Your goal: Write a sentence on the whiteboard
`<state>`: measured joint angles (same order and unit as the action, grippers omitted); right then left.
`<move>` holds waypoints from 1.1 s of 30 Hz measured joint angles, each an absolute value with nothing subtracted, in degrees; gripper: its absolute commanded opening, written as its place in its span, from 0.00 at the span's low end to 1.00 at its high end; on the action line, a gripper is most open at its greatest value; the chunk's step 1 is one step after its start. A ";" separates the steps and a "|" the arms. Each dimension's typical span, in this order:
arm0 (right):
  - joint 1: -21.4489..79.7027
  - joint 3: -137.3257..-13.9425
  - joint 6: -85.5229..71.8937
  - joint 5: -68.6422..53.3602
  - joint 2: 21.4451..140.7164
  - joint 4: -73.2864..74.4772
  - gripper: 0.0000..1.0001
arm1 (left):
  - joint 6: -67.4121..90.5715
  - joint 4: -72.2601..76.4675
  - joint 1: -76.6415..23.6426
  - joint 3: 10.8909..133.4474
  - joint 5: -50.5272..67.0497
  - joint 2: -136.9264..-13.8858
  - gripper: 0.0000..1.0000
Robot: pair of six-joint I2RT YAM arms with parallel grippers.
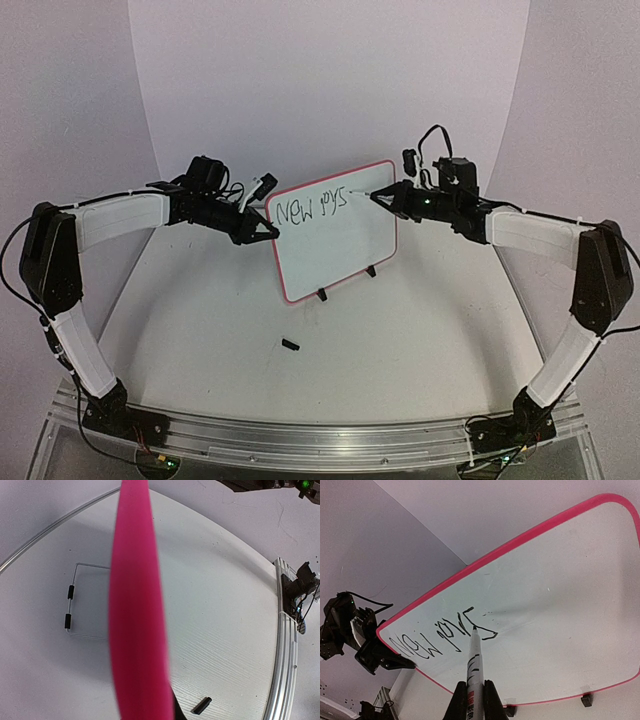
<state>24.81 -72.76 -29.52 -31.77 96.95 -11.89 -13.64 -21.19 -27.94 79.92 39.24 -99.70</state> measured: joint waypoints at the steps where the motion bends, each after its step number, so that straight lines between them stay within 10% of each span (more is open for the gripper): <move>1: 24.65 -72.82 -29.52 -31.49 97.16 -11.88 0.00 | -13.65 -21.19 -27.95 79.92 39.24 -99.70 0.00; 33: 23.38 -73.75 -29.38 -28.74 99.98 -13.36 0.00 | -13.69 -21.26 -27.99 79.92 39.22 -99.70 0.00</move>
